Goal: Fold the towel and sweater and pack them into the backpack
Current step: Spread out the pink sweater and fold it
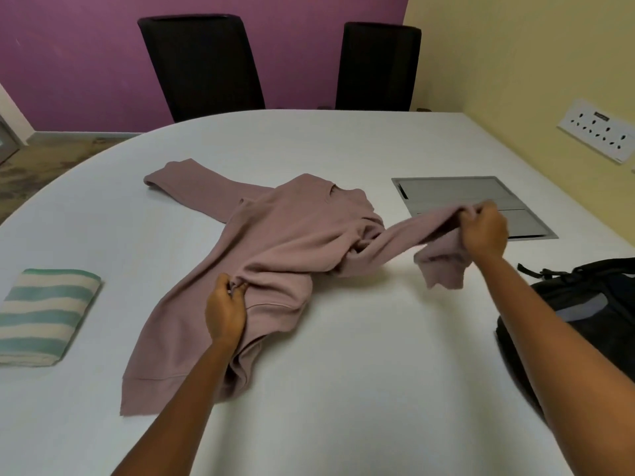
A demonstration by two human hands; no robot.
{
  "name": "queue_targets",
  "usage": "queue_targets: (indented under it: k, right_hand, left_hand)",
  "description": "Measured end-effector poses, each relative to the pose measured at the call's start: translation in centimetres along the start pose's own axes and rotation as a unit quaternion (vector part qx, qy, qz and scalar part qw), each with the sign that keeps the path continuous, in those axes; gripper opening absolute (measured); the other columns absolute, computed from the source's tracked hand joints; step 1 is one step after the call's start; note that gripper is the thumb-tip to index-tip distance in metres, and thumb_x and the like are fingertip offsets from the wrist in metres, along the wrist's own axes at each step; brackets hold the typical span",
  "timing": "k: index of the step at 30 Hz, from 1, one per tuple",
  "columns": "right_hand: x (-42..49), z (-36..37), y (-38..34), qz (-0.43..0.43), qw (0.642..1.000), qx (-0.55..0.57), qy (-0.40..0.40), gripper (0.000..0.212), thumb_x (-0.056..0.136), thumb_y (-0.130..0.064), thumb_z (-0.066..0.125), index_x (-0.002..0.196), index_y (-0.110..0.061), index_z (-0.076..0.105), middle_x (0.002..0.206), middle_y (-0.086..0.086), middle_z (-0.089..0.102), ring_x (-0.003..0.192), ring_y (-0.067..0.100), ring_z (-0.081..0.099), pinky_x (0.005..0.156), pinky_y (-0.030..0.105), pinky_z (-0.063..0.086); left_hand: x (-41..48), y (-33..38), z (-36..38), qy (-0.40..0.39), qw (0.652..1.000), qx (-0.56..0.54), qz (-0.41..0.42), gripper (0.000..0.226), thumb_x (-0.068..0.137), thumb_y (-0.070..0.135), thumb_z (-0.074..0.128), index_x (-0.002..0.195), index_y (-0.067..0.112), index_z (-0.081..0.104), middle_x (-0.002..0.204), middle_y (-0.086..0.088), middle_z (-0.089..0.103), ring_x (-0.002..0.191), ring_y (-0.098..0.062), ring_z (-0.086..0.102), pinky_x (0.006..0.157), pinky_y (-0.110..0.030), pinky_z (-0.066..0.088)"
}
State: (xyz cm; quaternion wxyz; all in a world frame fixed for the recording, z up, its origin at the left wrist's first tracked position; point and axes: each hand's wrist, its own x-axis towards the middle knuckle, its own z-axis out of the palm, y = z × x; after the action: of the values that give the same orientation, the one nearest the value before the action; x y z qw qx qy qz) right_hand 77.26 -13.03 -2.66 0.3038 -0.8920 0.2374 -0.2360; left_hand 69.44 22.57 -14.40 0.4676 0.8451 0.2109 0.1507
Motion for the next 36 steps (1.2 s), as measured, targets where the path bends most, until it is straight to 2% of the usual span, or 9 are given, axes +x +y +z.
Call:
queue_targets:
  k: [4, 7, 9, 15, 21, 28, 30, 32, 36]
  right_hand:
    - [3.3, -1.2, 1.2, 0.135, 0.962, 0.205, 0.115, 0.022, 0.092, -0.014, 0.043, 0.074, -0.022, 0.034, 0.101, 0.015, 0.061, 0.086, 0.031, 0.06, 0.078, 0.045, 0.05]
    - [3.8, -1.0, 3.4, 0.167, 0.965, 0.185, 0.076, 0.004, 0.09, -0.016, 0.046, 0.093, -0.016, 0.042, 0.108, 0.011, 0.06, 0.096, 0.03, 0.061, 0.083, 0.042, 0.052]
    - [2.6, -0.2, 4.7, 0.181, 0.972, 0.149, -0.012, 0.022, 0.091, -0.014, 0.049, 0.113, -0.013, 0.048, 0.121, 0.012, 0.055, 0.1, 0.024, 0.054, 0.083, 0.033, 0.045]
    - [-4.8, 3.7, 4.6, 0.033, 0.981, 0.023, -0.191, 0.043, 0.088, -0.009, 0.051, 0.127, 0.008, 0.047, 0.123, 0.027, 0.053, 0.112, 0.038, 0.052, 0.088, 0.033, 0.037]
    - [-11.7, 8.0, 2.6, -0.136, 0.953, -0.03, -0.268, 0.04, 0.094, -0.013, 0.048, 0.131, 0.001, 0.046, 0.136, 0.024, 0.04, 0.126, 0.035, 0.041, 0.107, 0.036, 0.029]
    - [-16.5, 10.8, 1.5, -0.122, 0.853, -0.252, -0.439, 0.054, 0.096, -0.048, 0.031, 0.137, -0.012, 0.036, 0.139, 0.017, 0.041, 0.128, 0.032, 0.038, 0.109, 0.046, 0.023]
    - [-17.1, 10.6, 2.5, -0.088, 0.826, -0.285, -0.477, 0.063, 0.094, -0.055, 0.031, 0.146, -0.021, 0.021, 0.149, 0.019, 0.026, 0.136, 0.035, 0.026, 0.109, 0.054, 0.016]
    - [-17.2, 10.3, 4.0, -0.08, 0.806, -0.311, -0.497, 0.071, 0.092, -0.059, 0.033, 0.149, -0.032, 0.002, 0.156, 0.017, -0.001, 0.143, 0.036, 0.005, 0.109, 0.062, 0.01]
    - [-17.2, 9.3, 7.1, -0.098, 0.824, -0.298, -0.472, 0.081, 0.083, -0.072, 0.035, 0.145, -0.043, -0.008, 0.156, 0.01, -0.018, 0.144, 0.031, -0.011, 0.108, 0.064, 0.005]
  left_hand:
    - [0.7, -2.0, 0.1, -0.012, 0.995, 0.004, -0.095, 0.019, 0.095, 0.017, 0.049, 0.083, 0.002, 0.043, 0.09, -0.025, 0.057, 0.088, -0.038, 0.054, 0.069, -0.035, 0.034]
    - [0.9, -4.2, 0.8, -0.087, 0.986, 0.054, -0.134, 0.016, 0.094, 0.014, 0.051, 0.094, -0.003, 0.051, 0.111, -0.03, 0.059, 0.104, -0.043, 0.054, 0.084, -0.042, 0.04]
    - [0.6, -4.9, 1.4, -0.14, 0.98, 0.088, -0.111, 0.027, 0.093, 0.014, 0.051, 0.114, -0.004, 0.055, 0.119, -0.026, 0.059, 0.11, -0.042, 0.054, 0.091, -0.04, 0.04]
    - [-2.6, -3.7, 4.6, -0.362, 0.924, 0.122, 0.008, 0.036, 0.09, 0.014, 0.057, 0.127, 0.012, 0.057, 0.127, -0.009, 0.06, 0.116, -0.024, 0.057, 0.093, -0.027, 0.041]
    - [-7.4, -1.2, 7.6, -0.456, 0.88, 0.119, 0.055, 0.038, 0.085, 0.032, 0.056, 0.118, 0.015, 0.063, 0.12, -0.005, 0.065, 0.112, -0.019, 0.059, 0.082, -0.017, 0.039]
    - [-10.9, 0.4, 9.5, -0.615, 0.788, 0.003, 0.033, 0.068, 0.068, 0.055, 0.064, 0.121, 0.012, 0.058, 0.114, -0.009, 0.065, 0.097, -0.01, 0.056, 0.095, -0.028, 0.045]
    - [-10.1, 0.6, 8.9, -0.609, 0.792, 0.001, 0.051, 0.044, 0.075, 0.045, 0.065, 0.104, 0.012, 0.064, 0.096, -0.007, 0.064, 0.087, -0.011, 0.054, 0.089, -0.035, 0.046]
    - [-8.5, 0.4, 8.0, -0.512, 0.851, 0.038, 0.115, 0.054, 0.074, 0.056, 0.049, 0.093, 0.01, 0.068, 0.092, -0.008, 0.063, 0.085, -0.014, 0.057, 0.086, -0.034, 0.045]
    - [-4.9, -1.9, 5.8, -0.298, 0.899, 0.236, 0.217, 0.098, 0.064, 0.075, 0.008, 0.13, 0.016, 0.053, 0.135, -0.012, 0.046, 0.127, -0.025, 0.044, 0.107, -0.032, 0.03]
